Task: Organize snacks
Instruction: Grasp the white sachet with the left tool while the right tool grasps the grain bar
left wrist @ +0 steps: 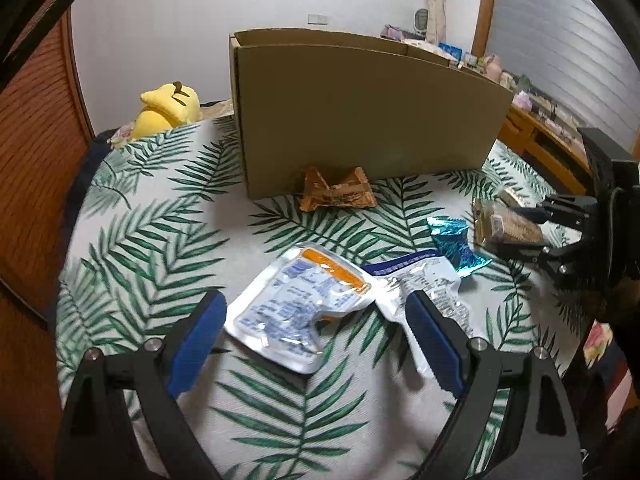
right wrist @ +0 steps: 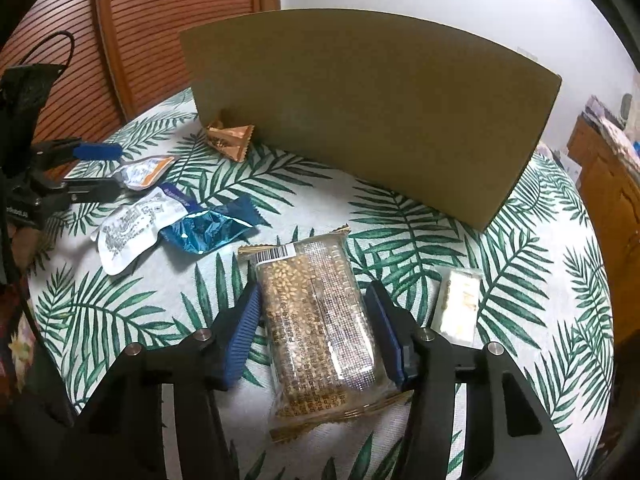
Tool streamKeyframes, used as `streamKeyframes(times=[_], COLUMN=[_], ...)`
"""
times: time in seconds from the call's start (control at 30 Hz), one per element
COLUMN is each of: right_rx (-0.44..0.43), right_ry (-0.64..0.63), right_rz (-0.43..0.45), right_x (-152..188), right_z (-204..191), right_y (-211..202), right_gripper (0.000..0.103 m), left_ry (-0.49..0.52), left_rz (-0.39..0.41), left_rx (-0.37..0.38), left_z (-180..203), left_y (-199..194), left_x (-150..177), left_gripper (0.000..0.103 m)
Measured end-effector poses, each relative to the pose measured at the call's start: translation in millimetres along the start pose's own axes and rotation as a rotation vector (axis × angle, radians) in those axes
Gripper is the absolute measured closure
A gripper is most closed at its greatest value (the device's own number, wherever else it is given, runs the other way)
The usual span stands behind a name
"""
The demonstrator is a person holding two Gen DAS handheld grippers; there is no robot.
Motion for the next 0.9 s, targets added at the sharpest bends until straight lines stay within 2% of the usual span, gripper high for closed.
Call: streamKeyframes(times=[0.1, 0.2, 0.27, 0.33, 0.4, 0.63, 0.9], right_rx=[-0.001, -0.002, -0.003, -0.002, -0.002, -0.002, -0.002], right_ry=[0.001, 0.003, 0.003, 0.004, 0.002, 0.002, 0.003], right_rz=[0.000, -0.001, 0.000, 0.000, -0.001, -0.001, -0.003], right_x=[0, -1, 0, 0, 0, 0, 0], right_z=[0, 0, 0, 0, 0, 1, 0], right_y=[0, -2, -2, -2, -1, -2, -1], right_gripper=[0.048, 0.048, 0.048, 0.048, 0.048, 0.048, 0.048], left_ry=[0.028, 0.051, 0.060, 0.069, 0.068, 0.051, 0.025], left_rz=[-0.022, -0.079, -0.110, -0.139, -0.159, -0.167, -0.157], left_rx=[-0.016, -0.015, -0.016, -0.011, -0.012, 0.003, -0.015], left_z=[-4, -6, -7, -8, -10, -10, -11], left_y=[-2, 3, 8, 14, 19, 30, 35], left_x=[-2, 1, 2, 5, 7, 2, -2], left_gripper=[0.013, 0.020, 0.022, 0.030, 0.031, 0.032, 0.032])
Point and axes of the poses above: each gripper's, at about its wrist camera, not at the fingertips, and y roughly the way its jaws point, z to its right, x to its underside, the point moved 8 cm from there along y, roughly the way its jaws point, and after that the axes turned 6 degrees about z, right-handed, at the moved point
